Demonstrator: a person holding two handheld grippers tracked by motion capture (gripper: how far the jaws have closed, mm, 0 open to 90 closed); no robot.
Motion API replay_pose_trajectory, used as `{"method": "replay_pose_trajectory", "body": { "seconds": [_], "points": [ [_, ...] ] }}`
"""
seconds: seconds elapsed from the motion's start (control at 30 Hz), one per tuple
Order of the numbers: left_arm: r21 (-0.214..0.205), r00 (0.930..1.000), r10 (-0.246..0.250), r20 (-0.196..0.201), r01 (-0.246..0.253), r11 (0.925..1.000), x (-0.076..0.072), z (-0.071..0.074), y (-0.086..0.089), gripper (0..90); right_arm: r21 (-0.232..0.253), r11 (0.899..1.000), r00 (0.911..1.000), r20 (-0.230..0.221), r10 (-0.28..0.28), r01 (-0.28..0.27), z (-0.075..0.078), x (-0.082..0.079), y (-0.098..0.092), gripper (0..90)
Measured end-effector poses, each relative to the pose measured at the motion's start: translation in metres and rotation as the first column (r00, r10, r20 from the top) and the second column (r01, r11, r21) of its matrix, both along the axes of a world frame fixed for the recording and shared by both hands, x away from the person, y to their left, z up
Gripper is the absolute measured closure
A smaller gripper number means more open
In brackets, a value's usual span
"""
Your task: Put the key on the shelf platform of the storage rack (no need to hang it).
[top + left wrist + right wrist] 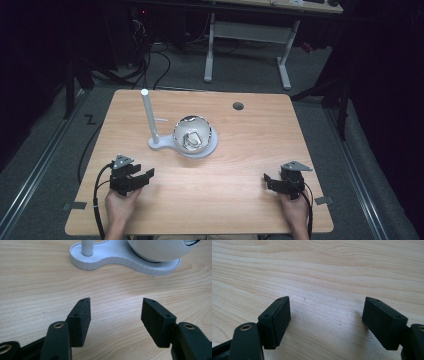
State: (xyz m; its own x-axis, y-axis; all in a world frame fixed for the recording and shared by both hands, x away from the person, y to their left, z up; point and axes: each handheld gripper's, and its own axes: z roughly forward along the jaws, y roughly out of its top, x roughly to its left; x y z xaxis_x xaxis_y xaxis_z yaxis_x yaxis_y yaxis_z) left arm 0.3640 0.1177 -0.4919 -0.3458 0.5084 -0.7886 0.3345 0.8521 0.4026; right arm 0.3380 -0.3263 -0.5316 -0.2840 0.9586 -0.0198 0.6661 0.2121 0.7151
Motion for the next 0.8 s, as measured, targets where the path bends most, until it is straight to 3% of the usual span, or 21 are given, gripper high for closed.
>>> {"method": "replay_pose_trajectory", "body": {
  "seconds": [0.03,0.27,0.3,0.37,0.4,0.67,0.8],
  "points": [
    [-0.011,0.9999,0.007,-0.008,-0.007,0.9999,0.0,0.0,-0.001,41.2,0.001,1.0,1.0,-0.001,-0.001,0.001,0.0,0.0,0.0,23.2],
    [0.023,0.9999,-0.004,-0.01,0.004,0.9997,0.001,-0.009,-0.006,41.0,0.0,1.0,1.0,0.0,0.0,0.0,0.0,0.0,0.0,23.2],
    [0.016,0.9987,0.013,0.048,-0.014,0.9998,0.004,-0.011,-0.008,41.0,0.0,1.0,1.0,0.0,0.0,0.0,0.0,0.0,0.0,23.2],
    [0.029,0.9988,0.011,0.048,-0.012,0.9995,0.004,-0.015,-0.008,41.0,0.0,1.0,1.0,0.0,0.0,0.0,0.0,0.0,0.0,23.2],
    [0.03,0.9999,0.001,-0.017,-0.001,0.9996,0.0,-0.015,-0.008,41.0,0.0,1.0,1.0,0.0,0.0,0.0,0.0,0.0,0.0,23.2],
    [0.042,0.9997,0.013,-0.021,-0.012,0.9991,0.001,-0.022,-0.011,40.9,0.001,1.0,1.0,-0.001,-0.001,0.001,0.0,0.0,0.0,23.2],
    [0.074,0.9998,0.014,-0.01,-0.013,0.9972,0.001,-0.028,-0.015,40.7,0.001,1.0,1.0,-0.001,-0.001,0.001,0.0,0.0,0.0,23.2]
  ]
}}
